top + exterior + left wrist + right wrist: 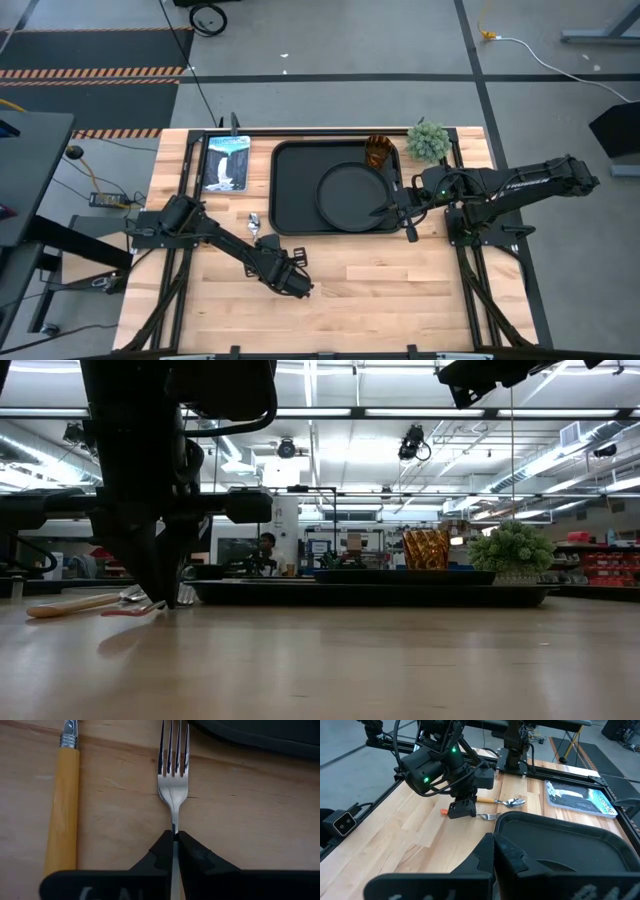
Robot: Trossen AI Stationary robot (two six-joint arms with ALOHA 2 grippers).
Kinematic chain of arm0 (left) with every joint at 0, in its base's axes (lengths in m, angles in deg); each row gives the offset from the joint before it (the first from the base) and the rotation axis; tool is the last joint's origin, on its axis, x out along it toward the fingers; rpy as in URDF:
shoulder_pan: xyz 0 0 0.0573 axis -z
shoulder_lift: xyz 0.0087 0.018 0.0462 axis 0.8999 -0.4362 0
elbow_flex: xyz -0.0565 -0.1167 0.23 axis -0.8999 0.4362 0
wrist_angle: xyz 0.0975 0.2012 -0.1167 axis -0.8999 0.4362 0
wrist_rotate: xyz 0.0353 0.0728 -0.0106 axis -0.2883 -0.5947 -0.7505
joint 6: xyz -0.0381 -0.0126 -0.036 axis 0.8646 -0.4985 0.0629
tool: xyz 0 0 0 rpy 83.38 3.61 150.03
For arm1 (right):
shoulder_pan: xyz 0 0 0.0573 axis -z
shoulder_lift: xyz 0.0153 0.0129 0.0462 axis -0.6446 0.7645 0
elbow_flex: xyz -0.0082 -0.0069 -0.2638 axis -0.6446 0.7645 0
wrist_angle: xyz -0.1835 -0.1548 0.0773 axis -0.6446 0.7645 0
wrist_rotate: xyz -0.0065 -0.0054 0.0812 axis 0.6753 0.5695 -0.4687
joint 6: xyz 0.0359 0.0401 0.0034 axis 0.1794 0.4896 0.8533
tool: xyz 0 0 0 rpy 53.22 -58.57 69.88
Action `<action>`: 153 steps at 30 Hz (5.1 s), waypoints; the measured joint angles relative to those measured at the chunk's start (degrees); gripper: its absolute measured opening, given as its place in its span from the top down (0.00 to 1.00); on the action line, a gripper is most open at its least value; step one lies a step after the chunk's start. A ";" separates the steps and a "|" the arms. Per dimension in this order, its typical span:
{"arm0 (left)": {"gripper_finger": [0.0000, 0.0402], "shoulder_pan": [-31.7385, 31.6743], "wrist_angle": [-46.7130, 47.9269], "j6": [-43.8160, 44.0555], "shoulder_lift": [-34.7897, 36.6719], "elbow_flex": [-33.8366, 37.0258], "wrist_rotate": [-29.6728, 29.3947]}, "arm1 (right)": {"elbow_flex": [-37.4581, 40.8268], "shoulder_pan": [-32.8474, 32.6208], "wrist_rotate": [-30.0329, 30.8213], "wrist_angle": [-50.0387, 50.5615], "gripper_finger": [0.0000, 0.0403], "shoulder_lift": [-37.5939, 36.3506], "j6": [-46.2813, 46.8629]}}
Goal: Pick and place plate/cup/fork/spoon on tray
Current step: Put the orange fork to the left of the black plate on the black tray, then put the yellow spoon to the left of the orange fork on the black tray
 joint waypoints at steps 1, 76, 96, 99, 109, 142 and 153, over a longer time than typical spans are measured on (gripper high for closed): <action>0.95 0.00 0.00 0.00 0.00 0.00 0.01 | 0.00 0.00 0.00 0.00 0.98 0.00 0.00; 0.95 2.86 4.82 -6.25 5.14 -6.78 -6.45 | -0.02 0.02 0.00 -0.40 0.98 -0.02 0.04; 0.95 -17.50 7.44 -27.05 5.73 -6.32 -9.35 | -0.02 0.00 -0.22 -0.20 0.98 -0.02 -0.30; 0.95 -20.09 6.45 -29.88 5.73 -6.32 -9.59 | -0.02 0.00 -0.23 1.31 0.98 -0.36 -1.03; 0.95 -27.84 -3.68 -40.05 5.28 -6.29 -9.99 | -0.02 0.04 -0.24 3.04 0.98 -4.24 -2.82; 0.76 -35.54 -14.49 -47.89 -2.92 -6.27 -1.37 | -0.02 -2.51 -2.78 3.06 0.98 -6.62 -1.68; 0.77 -26.51 -6.36 -47.44 3.91 -6.32 -2.40 | -0.02 -2.51 -2.67 3.26 0.98 -6.62 -1.47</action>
